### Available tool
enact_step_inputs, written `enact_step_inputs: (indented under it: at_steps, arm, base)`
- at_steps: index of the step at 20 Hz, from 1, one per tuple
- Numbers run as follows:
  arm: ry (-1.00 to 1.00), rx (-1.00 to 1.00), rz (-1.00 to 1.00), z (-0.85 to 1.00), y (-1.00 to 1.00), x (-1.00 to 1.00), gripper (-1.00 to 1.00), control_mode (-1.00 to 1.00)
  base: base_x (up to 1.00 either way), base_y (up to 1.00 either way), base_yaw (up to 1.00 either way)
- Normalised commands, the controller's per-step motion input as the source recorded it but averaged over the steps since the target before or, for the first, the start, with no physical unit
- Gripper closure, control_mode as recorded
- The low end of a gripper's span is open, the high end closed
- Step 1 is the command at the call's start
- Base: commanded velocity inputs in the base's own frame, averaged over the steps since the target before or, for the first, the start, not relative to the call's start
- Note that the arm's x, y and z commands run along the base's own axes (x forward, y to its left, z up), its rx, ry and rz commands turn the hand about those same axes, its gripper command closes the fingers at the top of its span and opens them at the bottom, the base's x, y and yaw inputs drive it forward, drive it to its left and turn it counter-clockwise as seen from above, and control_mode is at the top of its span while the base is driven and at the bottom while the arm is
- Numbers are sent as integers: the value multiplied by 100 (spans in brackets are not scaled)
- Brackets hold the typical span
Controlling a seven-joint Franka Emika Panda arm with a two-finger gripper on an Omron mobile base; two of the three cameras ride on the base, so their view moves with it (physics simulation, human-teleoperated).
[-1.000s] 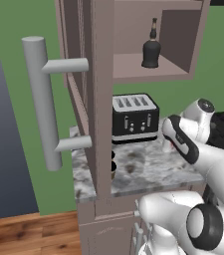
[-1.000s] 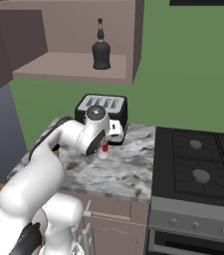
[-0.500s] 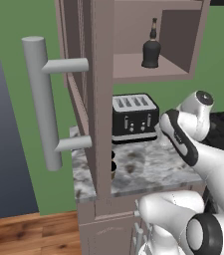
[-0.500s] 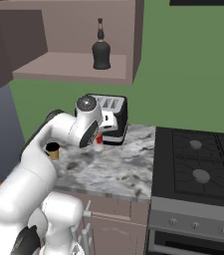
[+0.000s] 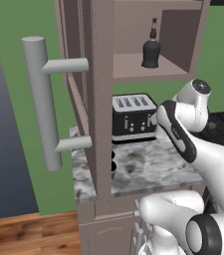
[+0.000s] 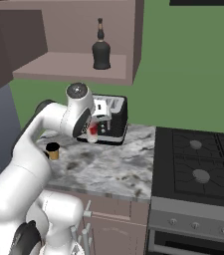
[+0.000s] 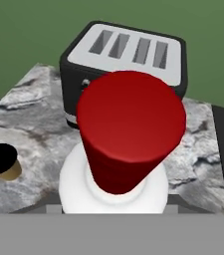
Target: Sort all alcoholic drinks to one cabinet, and non-alcoholic drinks to the other.
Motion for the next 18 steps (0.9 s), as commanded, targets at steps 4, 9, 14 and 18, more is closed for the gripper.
enact_step_inputs:
  at_steps: [4, 9, 14, 18]
  arm:
    - [-1, 0, 0, 37, 22, 0, 100, -100]
    - [-3, 0, 0, 36, 21, 0, 100, -100]
    - [-4, 0, 0, 36, 22, 0, 100, -100]
    - [-4, 0, 0, 34, 24, 0, 100, -100]
  base:
    - [0, 0, 0]
    - [0, 0, 0]
    - [0, 0, 0]
    - [0, 0, 0]
